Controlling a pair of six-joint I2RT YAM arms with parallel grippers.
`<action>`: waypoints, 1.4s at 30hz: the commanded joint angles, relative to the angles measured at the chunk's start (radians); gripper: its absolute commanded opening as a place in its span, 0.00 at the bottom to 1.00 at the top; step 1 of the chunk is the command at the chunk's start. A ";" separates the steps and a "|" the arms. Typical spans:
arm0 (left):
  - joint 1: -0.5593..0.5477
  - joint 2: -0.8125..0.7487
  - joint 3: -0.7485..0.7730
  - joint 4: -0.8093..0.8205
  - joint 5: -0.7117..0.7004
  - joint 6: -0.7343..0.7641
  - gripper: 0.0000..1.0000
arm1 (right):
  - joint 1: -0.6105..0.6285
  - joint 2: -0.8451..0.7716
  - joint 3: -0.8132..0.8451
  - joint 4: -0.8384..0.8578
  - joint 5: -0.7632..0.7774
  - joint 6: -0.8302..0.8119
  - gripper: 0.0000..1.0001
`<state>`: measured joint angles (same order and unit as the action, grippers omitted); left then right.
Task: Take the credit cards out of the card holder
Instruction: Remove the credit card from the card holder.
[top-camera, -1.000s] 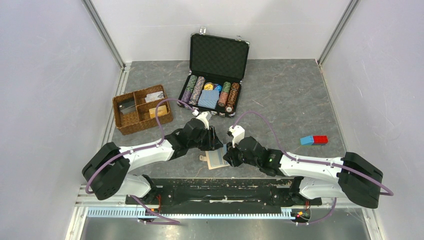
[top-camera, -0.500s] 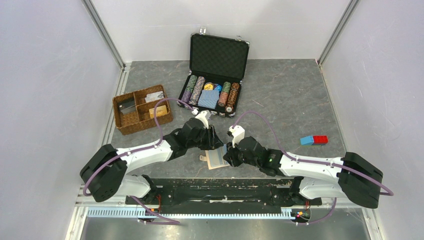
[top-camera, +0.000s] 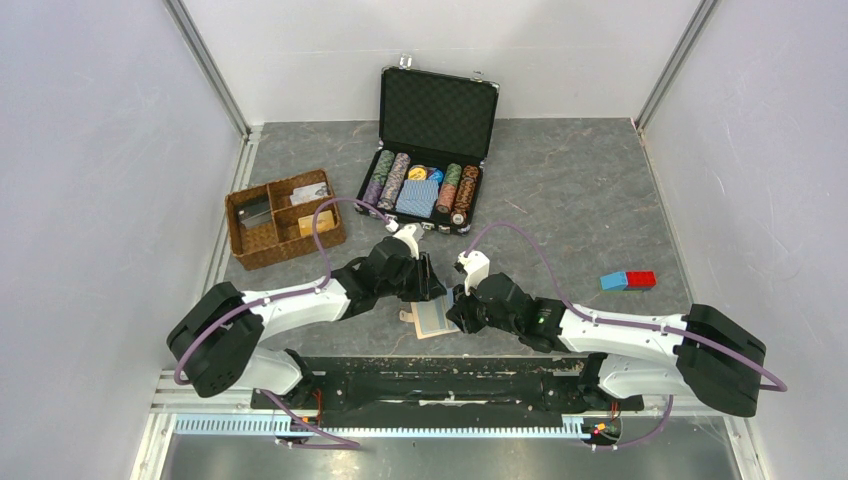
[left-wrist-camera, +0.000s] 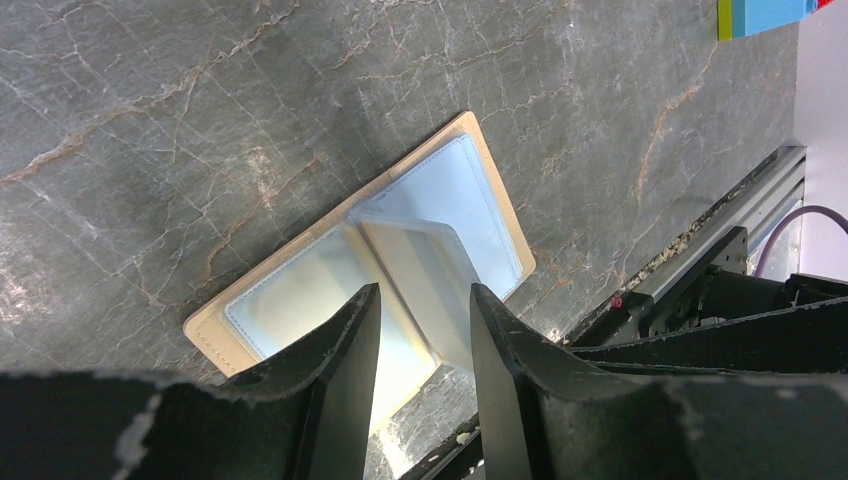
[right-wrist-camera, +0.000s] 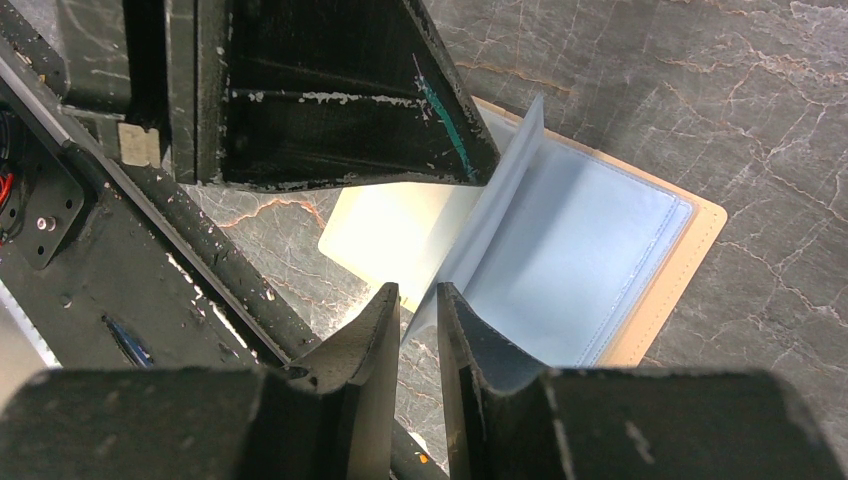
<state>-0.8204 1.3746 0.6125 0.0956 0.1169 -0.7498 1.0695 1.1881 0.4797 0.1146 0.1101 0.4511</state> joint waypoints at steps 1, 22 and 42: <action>-0.002 -0.011 0.018 0.052 0.016 -0.038 0.44 | 0.003 -0.013 -0.005 0.020 0.001 -0.006 0.22; -0.002 -0.001 0.023 0.060 0.028 -0.043 0.44 | 0.003 -0.015 -0.007 0.026 -0.006 -0.006 0.21; -0.002 -0.023 0.011 -0.015 -0.027 -0.006 0.43 | 0.003 -0.042 -0.001 -0.013 0.041 -0.011 0.31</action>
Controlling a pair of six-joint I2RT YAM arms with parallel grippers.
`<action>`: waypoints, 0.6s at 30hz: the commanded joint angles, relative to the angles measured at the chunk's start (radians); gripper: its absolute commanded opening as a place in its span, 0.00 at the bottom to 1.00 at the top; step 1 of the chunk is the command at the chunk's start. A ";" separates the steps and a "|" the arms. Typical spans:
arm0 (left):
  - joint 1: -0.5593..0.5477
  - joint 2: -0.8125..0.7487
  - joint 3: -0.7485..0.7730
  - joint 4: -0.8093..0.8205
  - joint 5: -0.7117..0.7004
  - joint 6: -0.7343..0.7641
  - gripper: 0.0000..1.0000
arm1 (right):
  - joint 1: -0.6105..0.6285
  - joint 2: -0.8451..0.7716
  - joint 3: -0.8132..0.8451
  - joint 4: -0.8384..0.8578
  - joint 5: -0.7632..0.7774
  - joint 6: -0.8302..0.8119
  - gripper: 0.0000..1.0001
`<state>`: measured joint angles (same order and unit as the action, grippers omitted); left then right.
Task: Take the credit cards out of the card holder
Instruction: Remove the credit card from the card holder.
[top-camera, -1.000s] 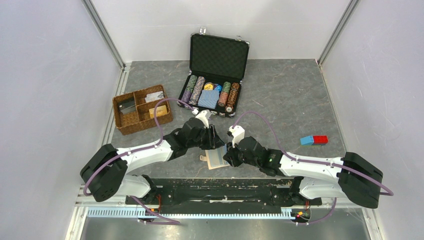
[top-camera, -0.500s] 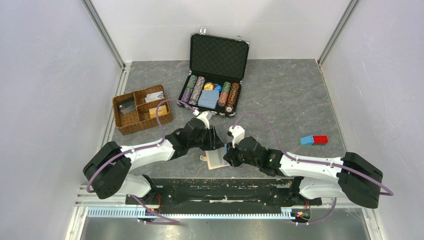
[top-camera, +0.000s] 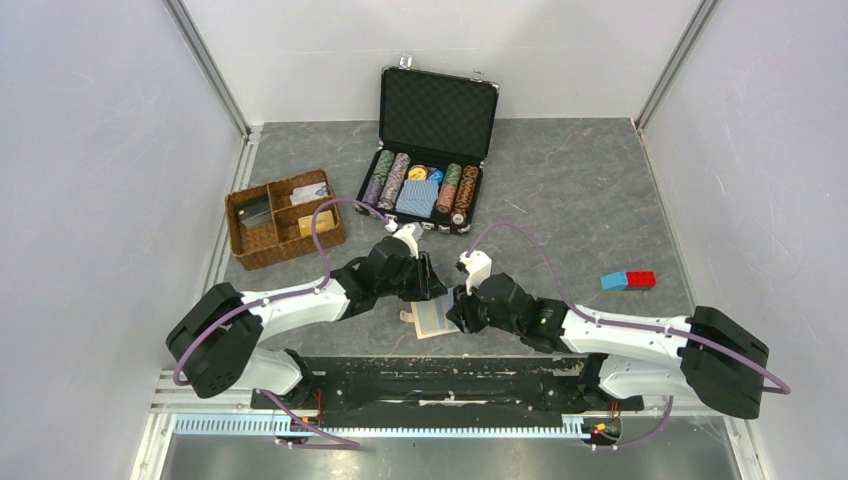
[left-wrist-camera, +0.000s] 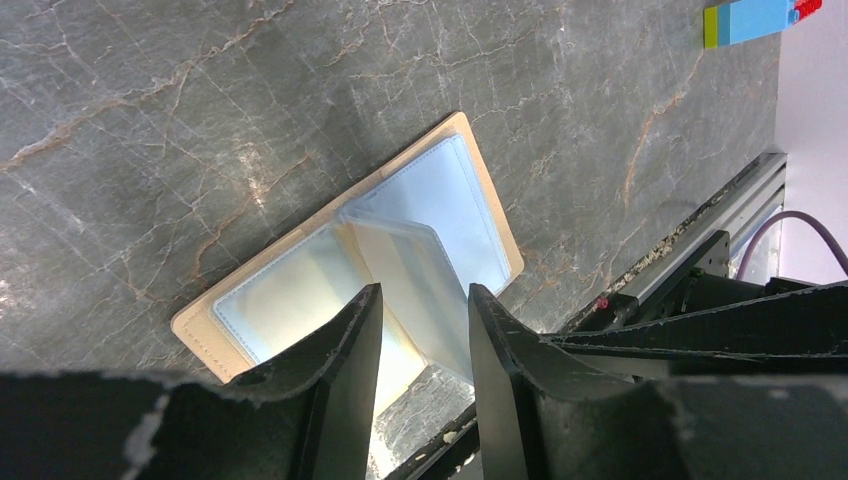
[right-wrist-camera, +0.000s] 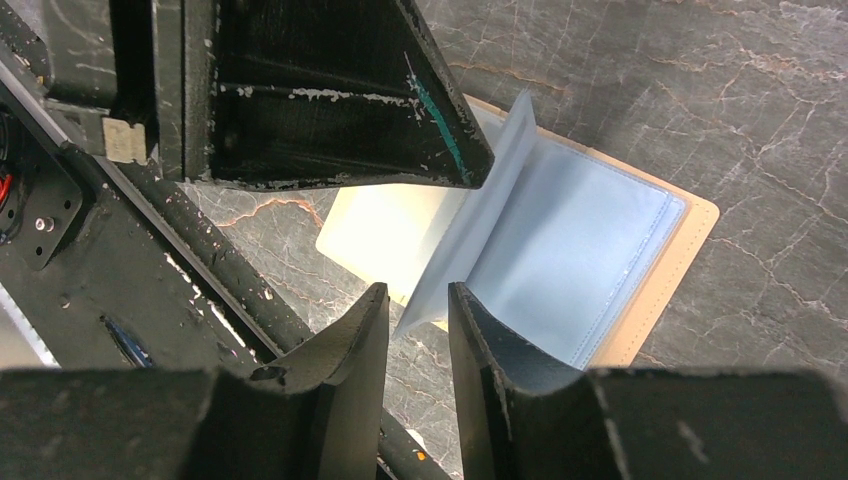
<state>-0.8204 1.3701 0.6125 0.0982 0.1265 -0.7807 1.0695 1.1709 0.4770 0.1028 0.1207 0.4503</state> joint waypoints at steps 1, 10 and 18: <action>-0.002 -0.020 0.008 -0.020 -0.038 0.026 0.43 | 0.002 -0.026 0.002 -0.004 0.032 -0.011 0.31; -0.002 -0.037 0.002 -0.029 -0.047 0.030 0.43 | 0.001 -0.053 0.011 -0.023 0.050 -0.019 0.27; -0.002 -0.044 -0.005 -0.028 -0.048 0.029 0.43 | 0.001 -0.034 0.012 -0.025 0.051 -0.022 0.25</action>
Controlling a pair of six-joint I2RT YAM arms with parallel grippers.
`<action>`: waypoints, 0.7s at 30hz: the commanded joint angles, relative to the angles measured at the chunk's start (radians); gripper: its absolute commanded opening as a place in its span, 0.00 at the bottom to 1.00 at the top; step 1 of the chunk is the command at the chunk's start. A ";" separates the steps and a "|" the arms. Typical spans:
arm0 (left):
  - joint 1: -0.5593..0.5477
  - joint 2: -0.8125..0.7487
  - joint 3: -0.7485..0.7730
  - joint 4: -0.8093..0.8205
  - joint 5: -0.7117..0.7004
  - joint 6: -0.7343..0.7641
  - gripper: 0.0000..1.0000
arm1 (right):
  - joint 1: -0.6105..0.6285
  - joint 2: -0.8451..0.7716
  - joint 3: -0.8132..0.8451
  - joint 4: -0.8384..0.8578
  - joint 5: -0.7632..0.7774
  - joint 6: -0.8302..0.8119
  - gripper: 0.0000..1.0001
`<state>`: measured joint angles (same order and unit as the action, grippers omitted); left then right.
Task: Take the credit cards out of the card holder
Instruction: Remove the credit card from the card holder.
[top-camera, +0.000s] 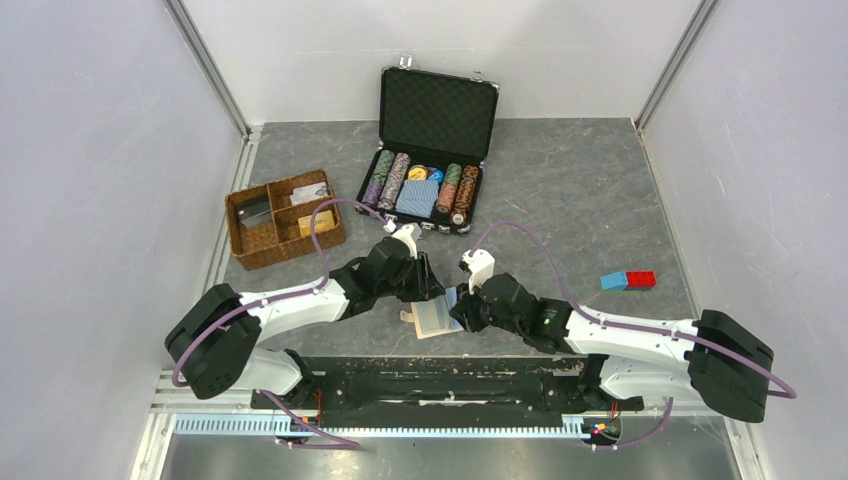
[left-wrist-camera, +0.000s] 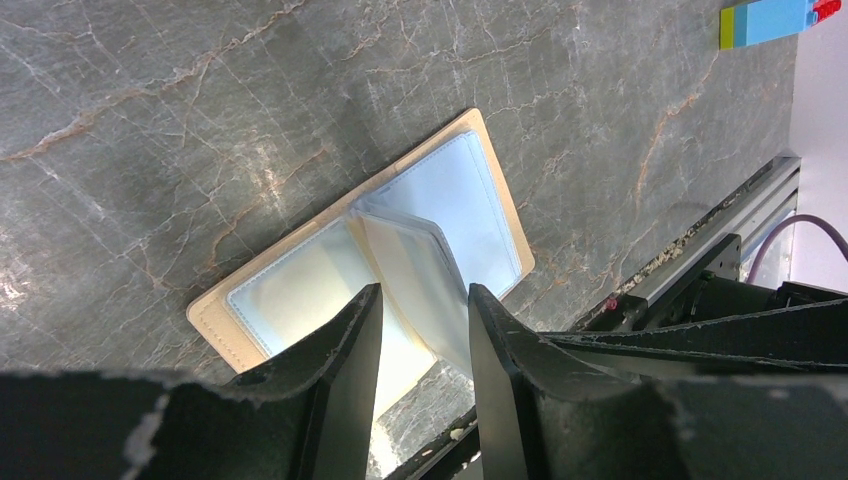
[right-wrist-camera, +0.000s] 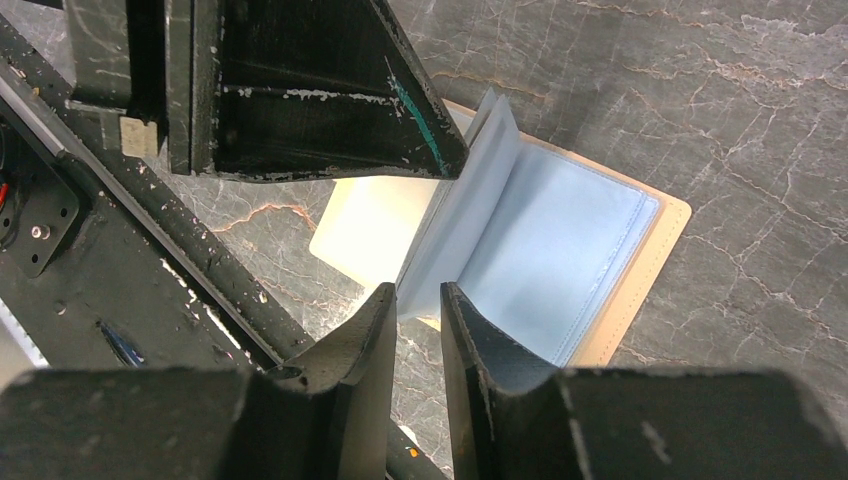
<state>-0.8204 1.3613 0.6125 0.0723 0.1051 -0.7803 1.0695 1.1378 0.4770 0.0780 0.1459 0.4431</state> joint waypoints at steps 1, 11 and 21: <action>-0.002 -0.037 -0.006 -0.002 -0.026 0.029 0.43 | 0.001 0.002 0.011 0.002 0.025 -0.015 0.25; -0.002 -0.037 -0.011 0.009 -0.023 0.024 0.44 | 0.002 0.021 0.006 0.018 0.011 -0.010 0.25; -0.002 -0.021 -0.010 0.009 -0.026 0.024 0.43 | 0.001 0.022 0.002 0.019 0.024 -0.010 0.24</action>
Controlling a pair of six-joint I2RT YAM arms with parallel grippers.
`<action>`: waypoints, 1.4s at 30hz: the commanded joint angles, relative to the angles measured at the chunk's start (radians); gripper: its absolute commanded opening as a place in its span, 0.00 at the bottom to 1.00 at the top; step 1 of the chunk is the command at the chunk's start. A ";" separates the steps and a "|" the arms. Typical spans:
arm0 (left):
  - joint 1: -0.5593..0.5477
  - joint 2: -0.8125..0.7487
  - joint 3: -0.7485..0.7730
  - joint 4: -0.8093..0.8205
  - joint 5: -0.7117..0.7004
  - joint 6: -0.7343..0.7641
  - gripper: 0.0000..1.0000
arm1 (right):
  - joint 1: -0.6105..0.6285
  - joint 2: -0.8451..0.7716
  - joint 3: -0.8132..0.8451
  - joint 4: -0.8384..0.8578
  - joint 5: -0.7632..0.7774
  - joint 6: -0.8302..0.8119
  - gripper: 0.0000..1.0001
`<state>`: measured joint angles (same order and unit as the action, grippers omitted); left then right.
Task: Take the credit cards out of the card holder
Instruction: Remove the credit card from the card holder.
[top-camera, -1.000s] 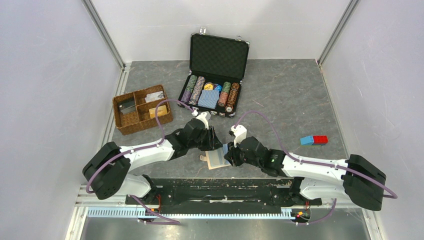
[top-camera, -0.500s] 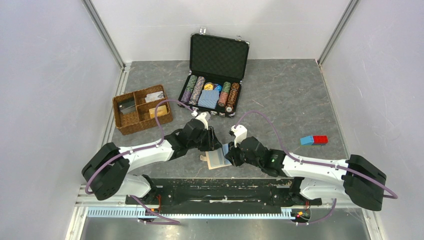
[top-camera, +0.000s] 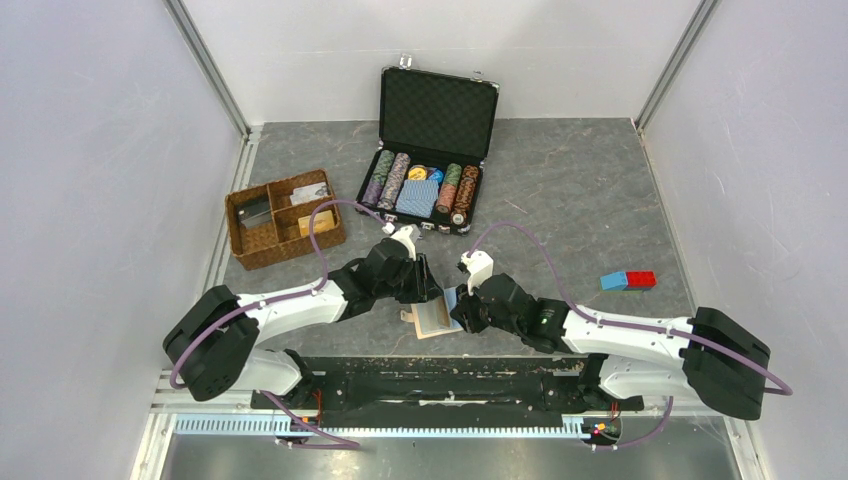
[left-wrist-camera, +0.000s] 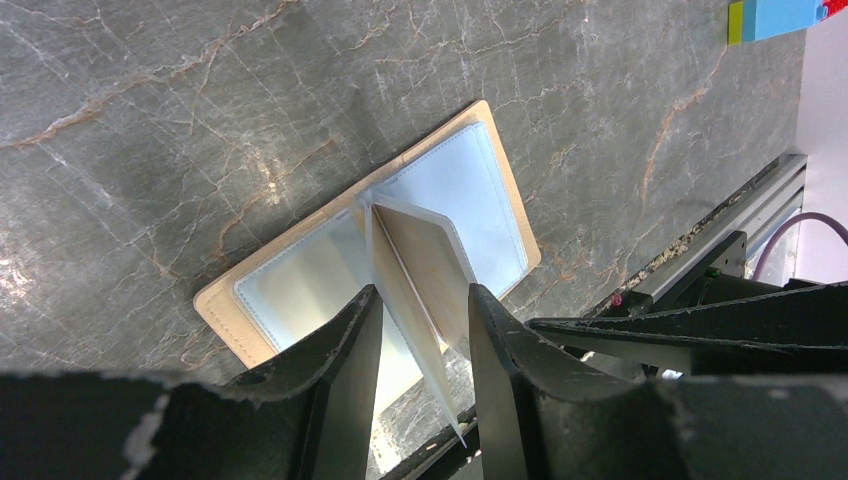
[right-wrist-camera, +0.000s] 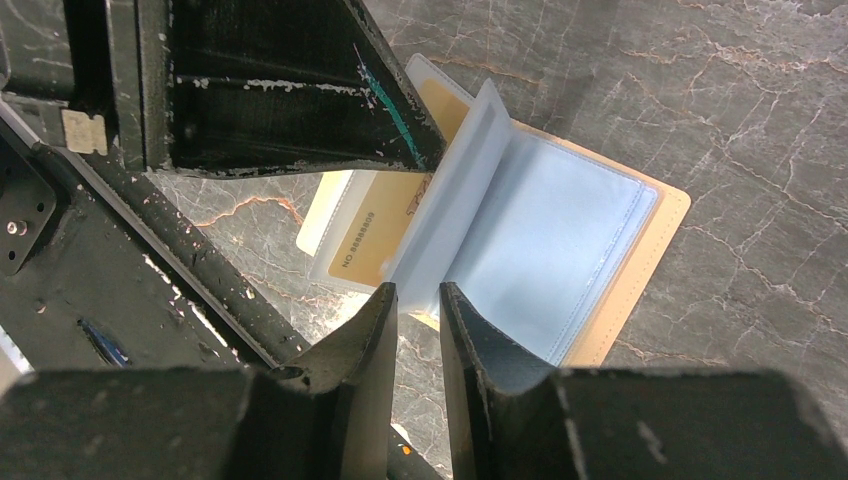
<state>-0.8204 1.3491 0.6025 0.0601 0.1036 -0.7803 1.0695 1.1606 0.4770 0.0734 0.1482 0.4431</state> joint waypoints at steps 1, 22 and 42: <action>-0.002 -0.005 -0.001 0.021 -0.025 0.024 0.43 | 0.001 -0.001 0.002 0.021 0.021 -0.008 0.24; -0.002 0.002 0.010 0.020 -0.020 0.024 0.43 | 0.004 -0.014 0.022 0.050 -0.037 0.048 0.41; 0.004 -0.179 0.038 -0.228 -0.215 0.004 0.50 | 0.002 0.004 -0.008 -0.040 0.150 0.045 0.25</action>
<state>-0.8192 1.2617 0.6033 -0.0902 -0.0132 -0.7803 1.0695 1.2064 0.4770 0.0357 0.2272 0.4862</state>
